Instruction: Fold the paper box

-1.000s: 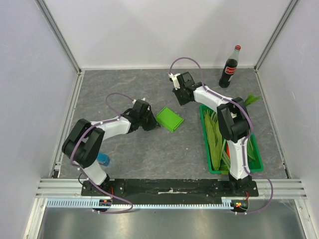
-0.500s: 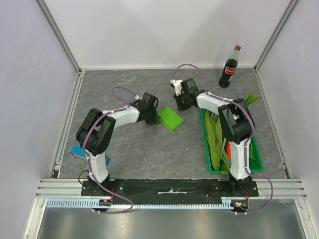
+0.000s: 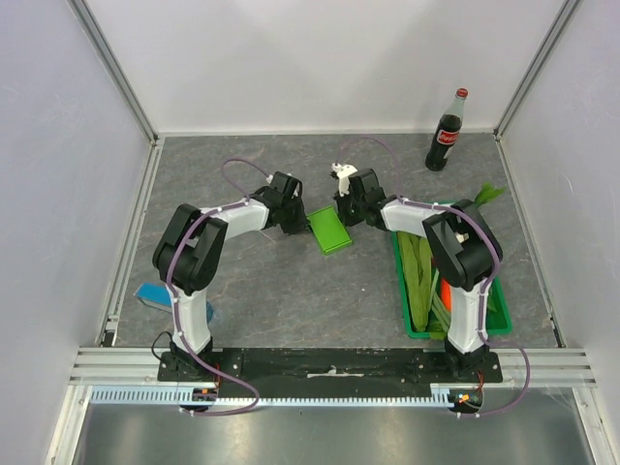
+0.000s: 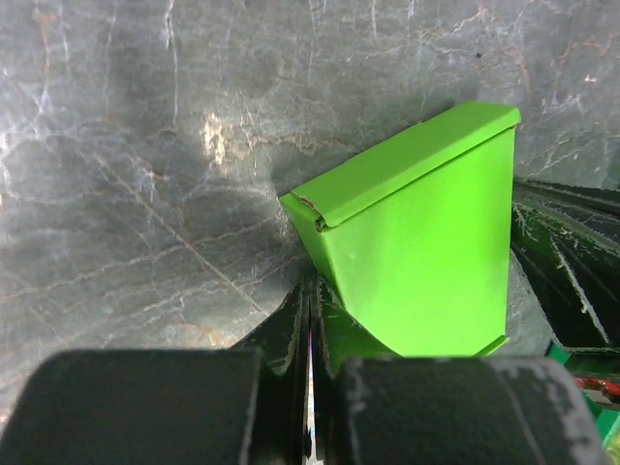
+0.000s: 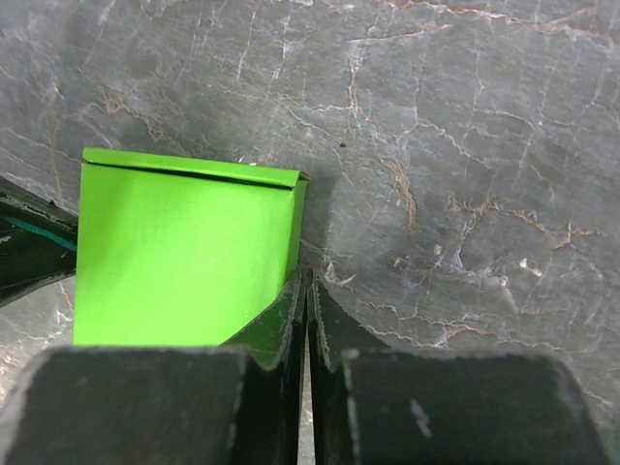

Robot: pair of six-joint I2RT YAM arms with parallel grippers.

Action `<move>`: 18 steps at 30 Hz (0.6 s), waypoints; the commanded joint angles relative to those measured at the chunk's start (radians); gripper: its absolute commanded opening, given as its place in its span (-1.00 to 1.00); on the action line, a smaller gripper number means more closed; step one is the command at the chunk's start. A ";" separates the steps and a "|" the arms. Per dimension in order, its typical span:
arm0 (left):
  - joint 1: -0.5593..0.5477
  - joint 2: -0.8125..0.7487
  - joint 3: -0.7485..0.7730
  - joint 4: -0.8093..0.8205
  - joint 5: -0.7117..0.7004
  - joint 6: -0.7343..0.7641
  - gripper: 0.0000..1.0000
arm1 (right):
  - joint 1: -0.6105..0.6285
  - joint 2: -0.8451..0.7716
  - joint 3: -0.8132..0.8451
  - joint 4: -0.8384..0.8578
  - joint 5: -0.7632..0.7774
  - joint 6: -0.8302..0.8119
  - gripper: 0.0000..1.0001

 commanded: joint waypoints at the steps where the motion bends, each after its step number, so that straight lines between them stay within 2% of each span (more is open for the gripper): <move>1: -0.028 0.083 -0.064 0.331 0.238 0.064 -0.96 | 0.172 0.026 -0.128 0.164 -0.390 0.289 -0.87; 4: -0.013 0.078 -0.149 0.493 0.346 0.021 -0.96 | 0.170 0.037 -0.154 0.232 -0.407 0.339 -0.87; 5: -0.008 0.074 -0.171 0.593 0.367 0.007 -0.96 | 0.166 0.051 -0.161 0.262 -0.427 0.380 -0.87; 7: -0.002 0.055 -0.235 0.657 0.378 -0.011 -0.96 | 0.158 0.054 -0.166 0.262 -0.415 0.406 -0.86; 8: -0.002 0.023 -0.246 0.612 0.351 0.000 -0.96 | 0.155 0.036 -0.157 0.173 -0.309 0.379 -0.86; 12: 0.003 -0.078 -0.246 0.369 0.130 0.107 -0.91 | 0.109 -0.014 -0.126 -0.018 -0.080 0.309 -0.71; 14: 0.009 -0.123 -0.260 0.321 0.081 0.150 -0.84 | 0.074 -0.011 -0.070 -0.146 -0.018 0.278 -0.66; 18: 0.021 -0.189 -0.256 0.173 0.030 0.184 -0.67 | 0.046 -0.043 -0.050 -0.208 0.058 0.221 -0.60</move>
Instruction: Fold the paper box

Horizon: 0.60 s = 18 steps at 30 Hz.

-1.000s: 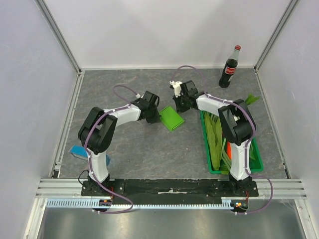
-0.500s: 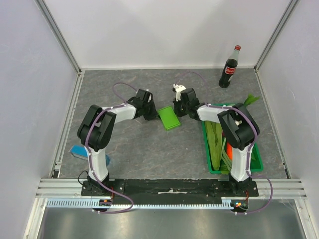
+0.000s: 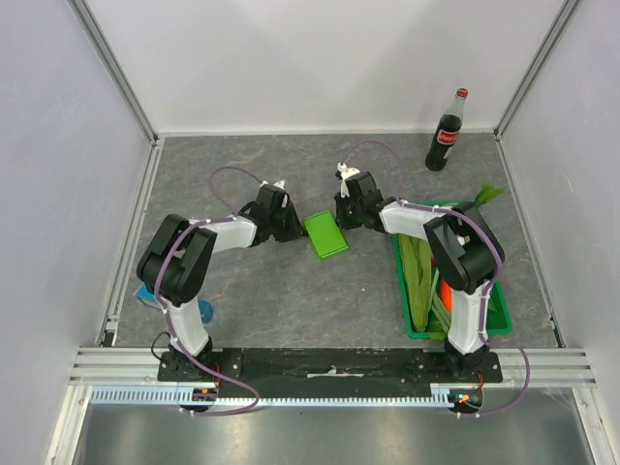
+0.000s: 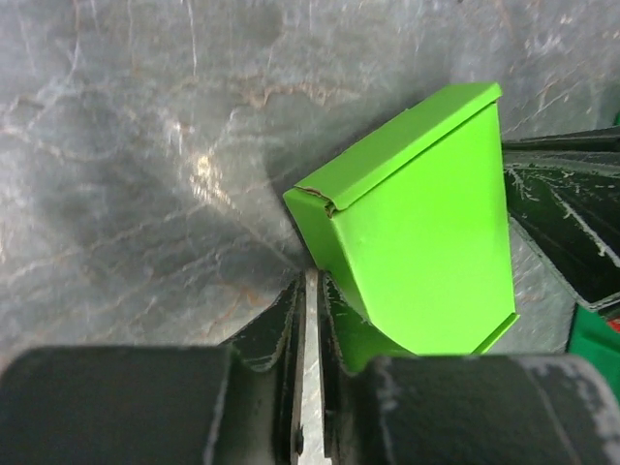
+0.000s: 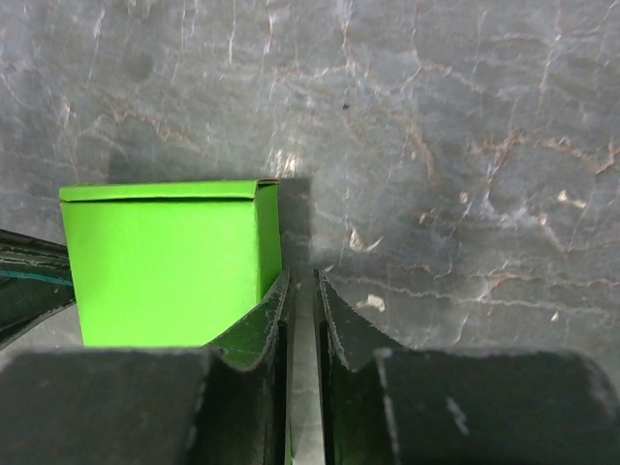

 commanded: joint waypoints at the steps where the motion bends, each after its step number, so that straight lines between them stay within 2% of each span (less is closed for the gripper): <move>1: -0.021 -0.084 -0.013 -0.140 -0.065 0.089 -0.63 | 0.031 -0.015 0.008 -0.250 0.018 -0.026 -0.57; 3: -0.021 -0.110 -0.035 -0.154 -0.087 0.091 -0.52 | 0.028 -0.030 0.009 -0.281 0.040 -0.043 -0.56; 9: -0.023 -0.216 -0.125 -0.173 -0.082 0.044 -0.46 | 0.030 -0.067 -0.044 -0.300 0.104 -0.081 -0.41; 14: -0.067 -0.236 -0.162 -0.159 -0.038 0.013 -0.61 | 0.028 -0.110 -0.126 -0.289 0.100 -0.092 -0.42; 18: -0.147 -0.167 -0.109 -0.148 -0.050 -0.019 -0.78 | 0.030 -0.124 -0.176 -0.258 0.086 -0.095 -0.47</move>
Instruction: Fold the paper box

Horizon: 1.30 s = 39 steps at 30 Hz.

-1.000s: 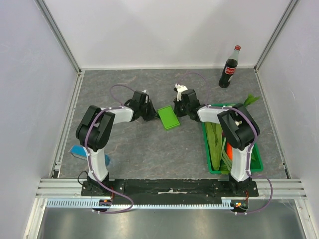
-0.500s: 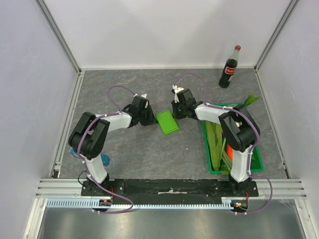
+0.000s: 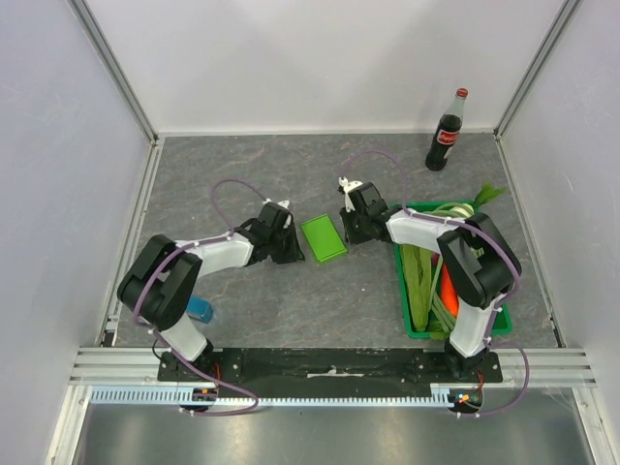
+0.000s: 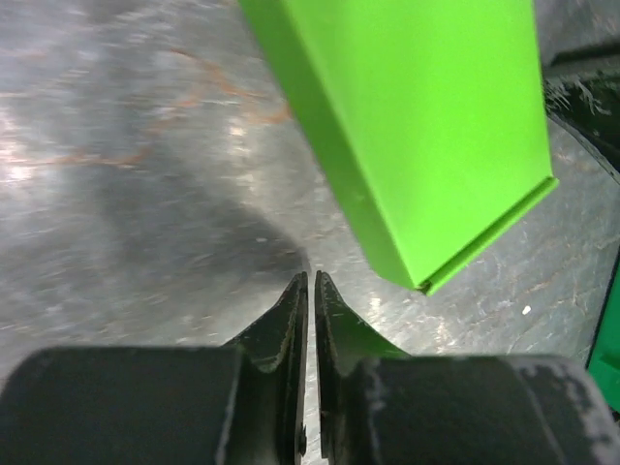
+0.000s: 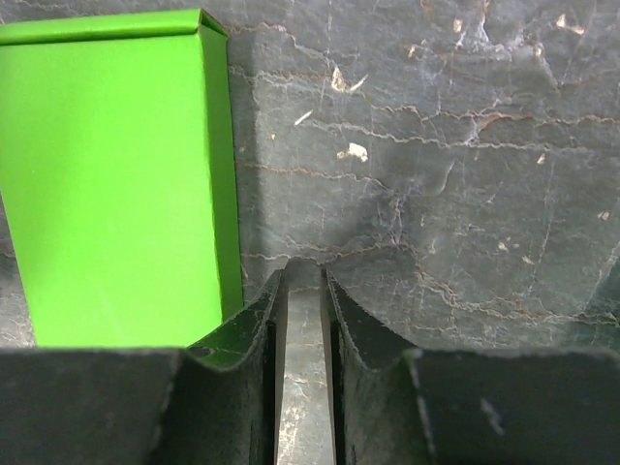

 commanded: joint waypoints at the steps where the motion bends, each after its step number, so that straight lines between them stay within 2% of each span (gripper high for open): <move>1: -0.070 0.057 0.058 0.020 0.010 -0.050 -0.80 | -0.002 0.007 -0.082 -0.074 0.012 -0.020 -0.52; 7: -0.109 0.176 0.137 0.009 -0.007 -0.110 -0.94 | 0.064 0.024 -0.096 -0.037 -0.090 0.043 -0.75; 9: -0.122 0.205 0.143 0.031 0.027 -0.140 -0.96 | 0.098 0.036 -0.126 0.046 -0.208 0.104 -0.85; 10: -0.125 0.212 0.138 0.067 0.033 -0.150 -0.96 | 0.104 0.039 -0.148 0.096 -0.345 0.222 -0.89; 11: -0.128 0.213 0.131 0.101 0.041 -0.156 -0.96 | 0.109 0.029 -0.219 0.252 -0.395 0.288 -0.92; 12: -0.129 0.210 0.114 0.121 0.044 -0.172 -0.96 | 0.124 0.021 -0.258 0.334 -0.428 0.356 -0.99; 17: -0.129 0.177 0.072 0.244 0.059 -0.176 -0.96 | 0.150 0.023 -0.356 0.570 -0.464 0.540 -1.00; 19: -0.129 0.176 0.056 0.270 0.064 -0.179 -0.96 | 0.149 0.049 -0.344 0.588 -0.478 0.549 -1.00; 20: -0.129 0.170 0.057 0.237 0.056 -0.182 -0.96 | 0.150 0.061 -0.314 0.524 -0.469 0.537 -1.00; 22: -0.127 0.144 0.049 0.188 0.006 -0.176 -0.94 | 0.133 0.052 -0.259 0.354 -0.304 0.374 -0.85; 23: -0.125 0.124 0.042 0.154 -0.048 -0.170 -0.92 | 0.132 0.031 -0.199 0.180 -0.225 0.312 -0.80; 24: -0.121 0.063 0.011 0.111 -0.071 -0.150 -0.83 | 0.130 0.018 -0.173 0.099 -0.063 0.198 -0.59; 26: -0.112 -0.009 -0.035 0.085 -0.125 -0.131 -0.67 | 0.127 -0.025 -0.117 -0.044 0.055 0.119 -0.40; 27: -0.089 -0.098 -0.087 0.056 -0.131 -0.121 -0.47 | 0.119 -0.043 -0.108 -0.073 0.109 0.090 -0.22; 29: -0.058 -0.189 -0.122 0.025 -0.111 -0.102 -0.32 | 0.110 -0.097 -0.093 -0.125 0.201 0.039 0.00; 30: -0.029 -0.268 -0.141 -0.019 -0.100 -0.081 -0.19 | 0.103 -0.112 -0.088 -0.142 0.222 0.033 0.20; 32: 0.005 -0.349 -0.150 -0.055 -0.036 -0.052 -0.03 | 0.102 -0.143 -0.064 -0.205 0.241 0.043 0.36; 33: 0.047 -0.375 -0.139 -0.075 -0.003 -0.026 0.13 | 0.101 -0.152 -0.062 -0.213 0.224 0.058 0.44; 36: 0.138 -0.429 -0.069 -0.161 0.123 0.048 0.40 | 0.102 -0.200 -0.086 -0.193 0.091 0.150 0.50; 39: 0.192 -0.378 0.052 -0.250 0.173 0.155 0.43 | 0.102 -0.255 -0.151 -0.086 -0.035 0.221 0.54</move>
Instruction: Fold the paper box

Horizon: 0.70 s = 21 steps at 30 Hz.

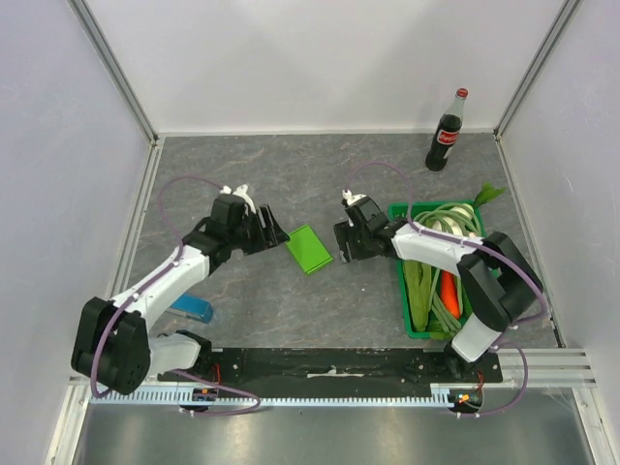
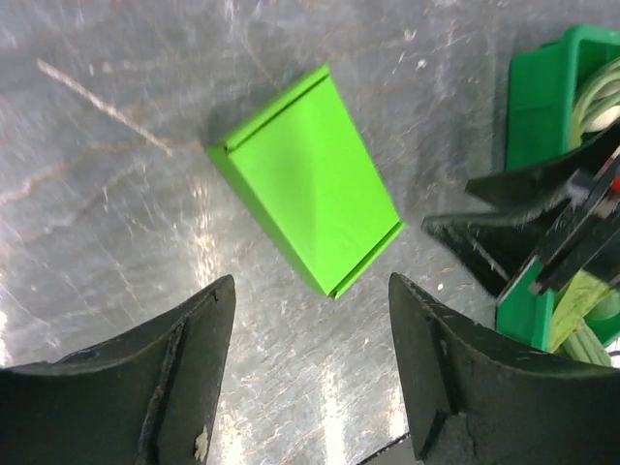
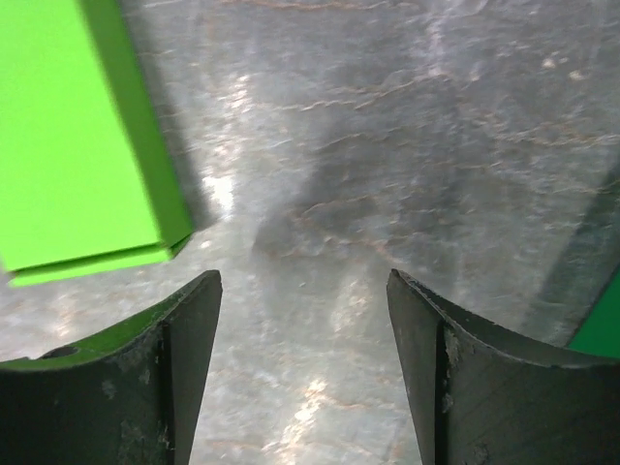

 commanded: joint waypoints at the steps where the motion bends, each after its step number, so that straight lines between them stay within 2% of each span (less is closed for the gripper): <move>1: 0.077 0.061 0.182 -0.147 0.131 0.181 0.37 | 0.001 -0.104 -0.063 0.083 -0.161 0.109 0.55; 2: 0.088 0.107 0.205 -0.168 0.160 0.163 0.25 | -0.001 -0.103 -0.076 0.120 -0.176 0.123 0.55; 4: 0.080 0.138 0.231 -0.159 0.166 0.121 0.18 | -0.002 -0.109 -0.047 0.082 -0.167 0.121 0.55; 9: -0.056 0.228 0.325 -0.313 -0.057 -0.179 0.60 | -0.041 -0.224 -0.004 -0.039 -0.008 0.065 0.55; 11: -0.106 0.233 0.345 -0.317 -0.149 -0.302 0.91 | -0.056 -0.287 0.012 -0.103 0.028 0.033 0.56; 14: -0.177 0.260 0.362 -0.334 -0.241 -0.472 0.95 | -0.090 -0.385 -0.005 -0.151 0.056 -0.009 0.57; 18: -0.258 0.377 0.440 -0.378 -0.263 -0.583 0.97 | -0.120 -0.514 -0.045 -0.174 0.046 -0.041 0.61; 21: -0.306 0.394 0.416 -0.403 -0.340 -0.712 0.97 | -0.127 -0.598 -0.068 -0.191 0.025 -0.056 0.62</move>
